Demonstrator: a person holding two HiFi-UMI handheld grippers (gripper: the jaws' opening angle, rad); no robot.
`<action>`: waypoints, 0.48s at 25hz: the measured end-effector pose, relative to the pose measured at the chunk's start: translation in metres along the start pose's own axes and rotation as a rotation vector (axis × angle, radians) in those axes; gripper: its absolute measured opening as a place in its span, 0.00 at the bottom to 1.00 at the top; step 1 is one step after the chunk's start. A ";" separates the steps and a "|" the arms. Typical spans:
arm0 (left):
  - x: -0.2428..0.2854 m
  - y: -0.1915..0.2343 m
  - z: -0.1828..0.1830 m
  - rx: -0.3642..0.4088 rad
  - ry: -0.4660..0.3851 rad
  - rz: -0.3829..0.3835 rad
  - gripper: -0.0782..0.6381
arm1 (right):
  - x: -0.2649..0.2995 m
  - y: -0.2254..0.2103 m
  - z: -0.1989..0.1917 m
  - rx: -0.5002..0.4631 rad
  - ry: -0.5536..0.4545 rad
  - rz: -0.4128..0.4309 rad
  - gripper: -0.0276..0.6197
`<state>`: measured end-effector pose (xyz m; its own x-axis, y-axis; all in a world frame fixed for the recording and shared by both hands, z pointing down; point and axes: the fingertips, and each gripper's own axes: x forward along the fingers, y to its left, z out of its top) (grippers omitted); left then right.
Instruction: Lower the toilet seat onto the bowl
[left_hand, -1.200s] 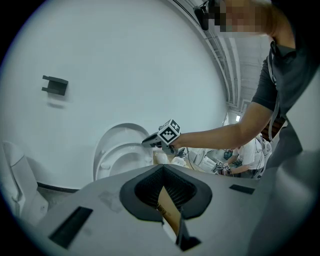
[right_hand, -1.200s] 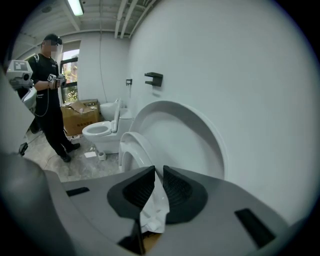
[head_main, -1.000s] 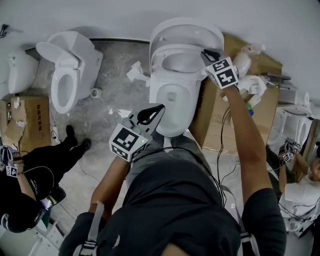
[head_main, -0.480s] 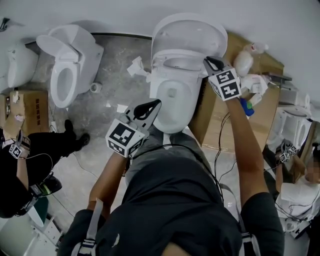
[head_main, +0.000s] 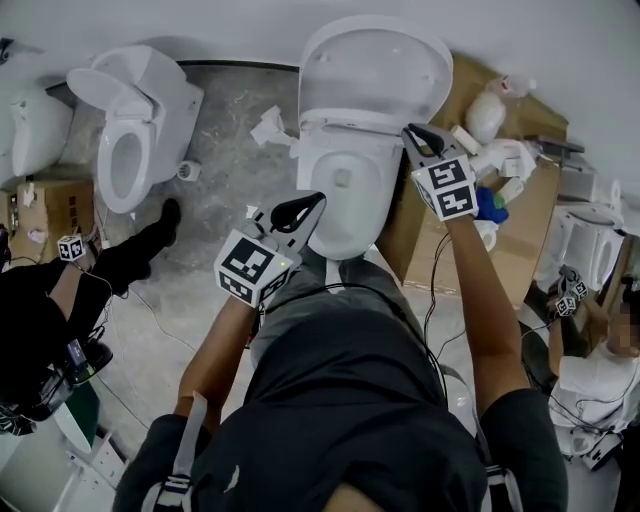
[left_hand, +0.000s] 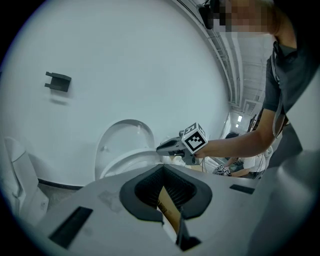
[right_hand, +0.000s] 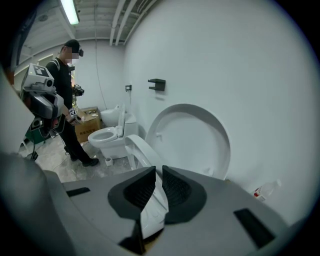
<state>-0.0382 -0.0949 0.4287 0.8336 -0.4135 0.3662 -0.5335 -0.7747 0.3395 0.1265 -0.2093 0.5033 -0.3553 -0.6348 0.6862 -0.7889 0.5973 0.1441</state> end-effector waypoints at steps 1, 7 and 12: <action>0.001 0.000 0.000 -0.003 0.001 -0.002 0.12 | -0.001 0.002 -0.001 0.003 -0.005 -0.003 0.11; 0.010 -0.001 -0.007 -0.007 0.015 -0.011 0.12 | -0.006 0.004 -0.006 0.040 -0.040 -0.037 0.11; 0.011 0.004 -0.020 -0.031 0.035 -0.011 0.12 | -0.006 0.002 -0.005 0.088 -0.064 -0.070 0.11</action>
<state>-0.0343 -0.0932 0.4510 0.8344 -0.3870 0.3925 -0.5285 -0.7640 0.3701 0.1296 -0.2014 0.5030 -0.3270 -0.7051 0.6293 -0.8530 0.5068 0.1246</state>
